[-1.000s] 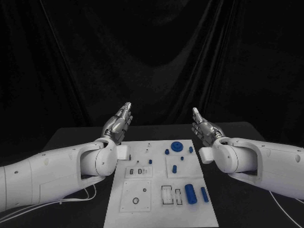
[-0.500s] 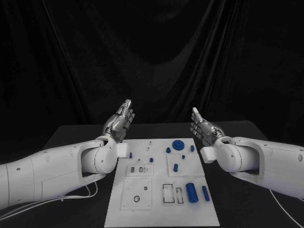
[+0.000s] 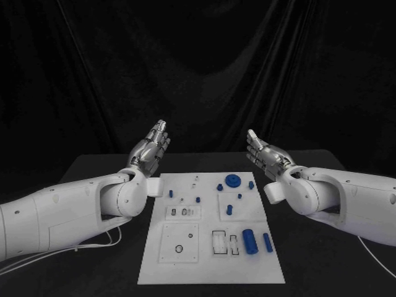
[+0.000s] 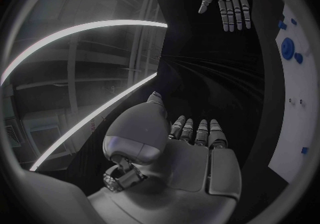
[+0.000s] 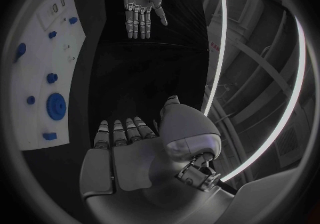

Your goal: Assemble the parts on the task board

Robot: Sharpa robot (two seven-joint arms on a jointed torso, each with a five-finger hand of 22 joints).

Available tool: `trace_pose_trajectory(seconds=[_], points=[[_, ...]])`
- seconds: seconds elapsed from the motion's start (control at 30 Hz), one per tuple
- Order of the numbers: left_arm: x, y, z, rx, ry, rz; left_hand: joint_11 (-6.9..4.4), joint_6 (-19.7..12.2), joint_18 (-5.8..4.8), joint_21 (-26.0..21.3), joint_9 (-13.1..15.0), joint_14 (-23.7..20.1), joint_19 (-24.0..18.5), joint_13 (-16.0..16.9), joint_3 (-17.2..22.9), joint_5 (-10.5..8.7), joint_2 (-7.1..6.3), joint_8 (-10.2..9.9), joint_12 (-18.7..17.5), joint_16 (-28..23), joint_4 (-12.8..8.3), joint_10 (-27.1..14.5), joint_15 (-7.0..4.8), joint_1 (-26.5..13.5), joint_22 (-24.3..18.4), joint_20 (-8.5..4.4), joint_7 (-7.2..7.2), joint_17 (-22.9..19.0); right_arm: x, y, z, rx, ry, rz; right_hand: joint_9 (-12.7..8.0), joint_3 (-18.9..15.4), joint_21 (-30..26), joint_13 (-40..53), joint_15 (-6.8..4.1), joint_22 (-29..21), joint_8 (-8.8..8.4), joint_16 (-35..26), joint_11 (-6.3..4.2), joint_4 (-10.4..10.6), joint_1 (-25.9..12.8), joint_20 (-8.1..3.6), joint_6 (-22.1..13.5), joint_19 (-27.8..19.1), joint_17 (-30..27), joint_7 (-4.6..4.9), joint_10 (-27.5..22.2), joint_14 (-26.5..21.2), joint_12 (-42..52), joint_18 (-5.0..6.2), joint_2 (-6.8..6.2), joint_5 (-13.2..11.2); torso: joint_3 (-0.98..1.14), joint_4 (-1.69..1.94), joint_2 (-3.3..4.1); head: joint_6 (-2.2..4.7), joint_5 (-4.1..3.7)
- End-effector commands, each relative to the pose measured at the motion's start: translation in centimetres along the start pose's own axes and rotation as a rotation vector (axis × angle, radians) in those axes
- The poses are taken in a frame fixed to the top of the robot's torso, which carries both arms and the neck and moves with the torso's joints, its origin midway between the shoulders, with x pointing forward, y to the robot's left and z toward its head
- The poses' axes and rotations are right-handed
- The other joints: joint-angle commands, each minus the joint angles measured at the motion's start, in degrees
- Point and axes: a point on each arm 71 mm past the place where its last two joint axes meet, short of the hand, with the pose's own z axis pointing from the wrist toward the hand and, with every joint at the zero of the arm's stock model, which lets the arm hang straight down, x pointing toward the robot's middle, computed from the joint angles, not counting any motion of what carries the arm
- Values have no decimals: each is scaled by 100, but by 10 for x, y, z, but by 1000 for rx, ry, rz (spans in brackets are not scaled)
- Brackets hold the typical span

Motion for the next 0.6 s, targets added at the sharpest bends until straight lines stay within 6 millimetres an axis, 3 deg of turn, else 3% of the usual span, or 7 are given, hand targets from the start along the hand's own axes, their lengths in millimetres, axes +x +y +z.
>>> trace_pose_trajectory(seconds=[0.03,0.2,0.23,0.3,0.33,0.47,0.6], points=[[-1,-8,-2,80,32,55,23,28,98,-33,8,-2,5,0,-4,17,-16,-9,1,-38,-8,6,-549,83,-8,-100,25,-7,3,13,1,-79,74,-162,10,0,-21,-1,-373,-7,22,-22,96,-2,142,91,10,6,-9,95,0,-2,-24,24,-9,1,4,-7,1,-95,15],[-9,-15,-9,113,50,126,98,45,105,-33,10,-2,5,1,28,121,-18,-9,6,-38,-4,7,-494,194,-8,-40,92,-7,3,30,2,-127,113,-297,15,68,-21,0,-119,-7,27,-22,296,-13,458,257,33,6,-9,252,3,-2,-21,36,-100,256,3,-10,5,-249,44],[-10,-16,-10,120,55,140,127,67,107,-33,13,-2,5,2,41,174,-19,-5,8,-38,-3,7,-479,240,-8,-26,125,-7,3,36,1,-138,123,-341,20,146,-21,-3,131,-7,33,-22,512,-10,761,389,64,6,-9,310,3,-2,-37,40,-151,551,2,-7,6,-272,47],[-12,-18,-12,130,64,161,171,99,105,-33,17,-2,5,2,64,259,-17,-1,8,-38,-2,8,-456,309,-8,-5,174,-7,3,44,0,-153,143,-428,25,212,-21,-3,250,-7,37,-22,603,-16,1046,470,92,6,-9,302,4,-2,-36,35,-218,884,-4,-7,17,-327,63],[-13,-19,-13,135,69,172,199,114,101,-33,18,-2,5,2,86,349,-21,0,8,-38,1,8,-432,383,-8,9,204,-7,2,48,0,-157,153,-477,31,282,-21,9,422,-7,44,-22,808,-32,1374,627,131,6,-9,227,19,-2,16,22,-299,1150,-8,-5,25,-342,69],[-15,-23,-19,158,87,220,289,148,87,-33,22,-2,5,5,136,582,-43,4,23,-38,-3,11,-380,574,-8,51,292,-7,0,66,-1,-131,206,-736,91,476,26,9,680,29,124,-22,812,-153,2229,994,593,70,-9,555,87,-2,-11,45,-435,1565,-20,-4,66,-413,111],[-18,-27,-24,178,104,264,390,162,71,-33,23,-2,5,10,168,716,-68,4,44,-38,-2,18,-307,720,-8,111,373,-7,-2,79,-1,-79,232,-968,162,584,299,19,899,186,219,40,839,-409,2646,1204,1167,592,49,709,174,220,-36,52,-484,1624,-26,-6,113,-457,89]])
